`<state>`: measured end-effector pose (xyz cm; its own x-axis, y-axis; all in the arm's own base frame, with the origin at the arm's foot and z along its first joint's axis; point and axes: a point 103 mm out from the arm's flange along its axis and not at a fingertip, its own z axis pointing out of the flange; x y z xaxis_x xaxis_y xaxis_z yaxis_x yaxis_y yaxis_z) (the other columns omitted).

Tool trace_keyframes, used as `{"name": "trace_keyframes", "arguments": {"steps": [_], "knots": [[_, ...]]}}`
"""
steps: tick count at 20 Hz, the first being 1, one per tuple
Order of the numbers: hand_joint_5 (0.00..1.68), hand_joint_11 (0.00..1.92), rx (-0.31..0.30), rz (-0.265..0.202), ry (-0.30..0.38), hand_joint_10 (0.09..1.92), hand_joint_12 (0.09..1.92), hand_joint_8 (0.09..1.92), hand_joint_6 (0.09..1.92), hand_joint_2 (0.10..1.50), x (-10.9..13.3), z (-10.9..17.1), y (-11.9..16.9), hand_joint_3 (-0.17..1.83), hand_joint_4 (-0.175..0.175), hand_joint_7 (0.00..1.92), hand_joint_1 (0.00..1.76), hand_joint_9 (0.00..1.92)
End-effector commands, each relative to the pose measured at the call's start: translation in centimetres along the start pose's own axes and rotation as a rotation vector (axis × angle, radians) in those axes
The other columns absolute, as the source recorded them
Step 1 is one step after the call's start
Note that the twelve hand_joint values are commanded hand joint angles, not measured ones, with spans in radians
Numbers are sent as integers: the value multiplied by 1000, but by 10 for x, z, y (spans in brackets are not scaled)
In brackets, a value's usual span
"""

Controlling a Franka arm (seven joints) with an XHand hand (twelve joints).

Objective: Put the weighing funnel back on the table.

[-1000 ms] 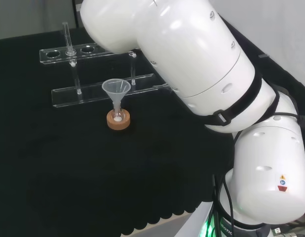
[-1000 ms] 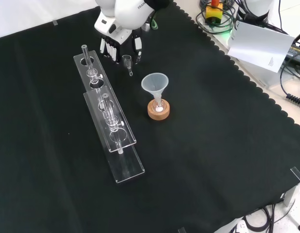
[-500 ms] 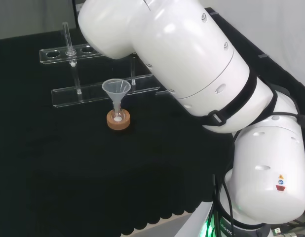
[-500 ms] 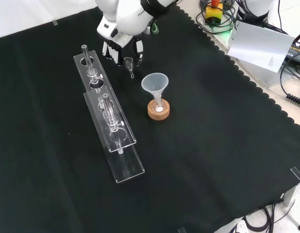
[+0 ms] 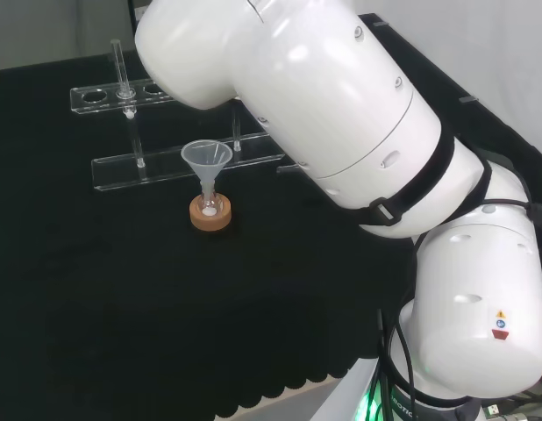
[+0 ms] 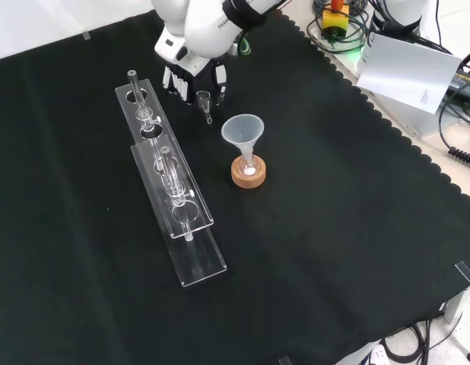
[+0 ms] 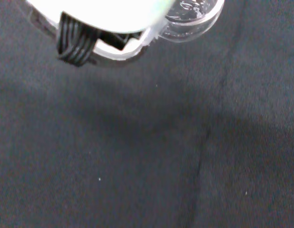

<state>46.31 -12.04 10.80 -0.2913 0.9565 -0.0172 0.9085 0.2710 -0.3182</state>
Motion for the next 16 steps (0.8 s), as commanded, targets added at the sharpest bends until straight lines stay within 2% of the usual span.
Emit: {"name": "trace_keyframes", "arguments": {"steps": [1,6,13,16], "knots": [[1185,706,12,-1,-9,356,1119,657,835,631,4,13,-3,734,67,1319,1275,1222],[1185,705,-5,-9,-4,356,1119,658,834,631,-2,19,-5,733,67,1318,1275,1220],[1186,704,-8,24,-46,355,1120,660,833,632,4,24,4,731,69,1316,1275,1217],[1185,703,-17,28,-41,354,1120,662,833,633,2,26,6,730,69,1315,1275,1214]]}}
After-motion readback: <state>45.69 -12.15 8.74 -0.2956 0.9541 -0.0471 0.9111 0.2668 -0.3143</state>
